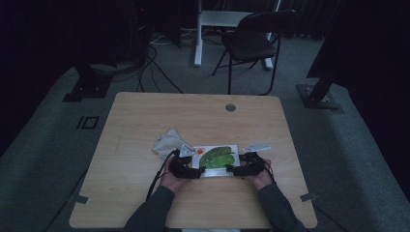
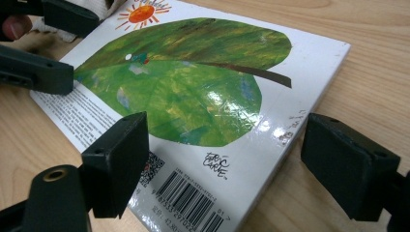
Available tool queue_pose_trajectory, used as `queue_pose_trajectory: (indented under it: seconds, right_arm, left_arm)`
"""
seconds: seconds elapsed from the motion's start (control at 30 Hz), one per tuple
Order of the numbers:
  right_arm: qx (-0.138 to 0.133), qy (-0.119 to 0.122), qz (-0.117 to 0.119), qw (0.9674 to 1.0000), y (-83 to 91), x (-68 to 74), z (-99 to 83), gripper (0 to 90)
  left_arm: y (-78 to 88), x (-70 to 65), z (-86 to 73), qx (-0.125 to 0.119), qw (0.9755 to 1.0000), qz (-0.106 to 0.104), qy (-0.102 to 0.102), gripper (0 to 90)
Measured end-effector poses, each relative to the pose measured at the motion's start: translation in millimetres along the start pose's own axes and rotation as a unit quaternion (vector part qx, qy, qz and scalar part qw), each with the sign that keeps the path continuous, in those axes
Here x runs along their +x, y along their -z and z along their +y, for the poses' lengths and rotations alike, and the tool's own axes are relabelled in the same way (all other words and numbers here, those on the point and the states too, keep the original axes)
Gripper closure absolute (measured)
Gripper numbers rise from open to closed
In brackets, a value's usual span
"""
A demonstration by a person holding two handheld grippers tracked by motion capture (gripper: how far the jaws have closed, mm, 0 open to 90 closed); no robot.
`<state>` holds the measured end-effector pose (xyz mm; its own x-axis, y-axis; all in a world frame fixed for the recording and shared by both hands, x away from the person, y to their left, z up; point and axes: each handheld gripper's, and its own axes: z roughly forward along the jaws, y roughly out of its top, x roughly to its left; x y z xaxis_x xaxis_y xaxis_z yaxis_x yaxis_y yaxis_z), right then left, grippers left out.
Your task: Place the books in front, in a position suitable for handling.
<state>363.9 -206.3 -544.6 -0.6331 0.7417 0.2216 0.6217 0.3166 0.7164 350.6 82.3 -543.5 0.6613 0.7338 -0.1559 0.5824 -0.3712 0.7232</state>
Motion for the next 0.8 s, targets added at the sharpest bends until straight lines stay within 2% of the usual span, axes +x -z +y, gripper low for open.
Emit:
queue_pose_trajectory:
  seconds: [0.43,0.8]
  right_arm:
    - [0.008,0.012,0.014,0.9998,7.0,21.4,-12.4,17.0]
    - [0.010,0.022,0.016,0.9996,15.5,40.9,-26.9,16.6]
  left_arm:
    - [19.6,-12.0,-20.9,-0.001,1.0000,0.002,-0.001,24.9]
    - [34.0,-22.0,-36.0,0.003,1.0000,-0.001,-0.005,24.8]
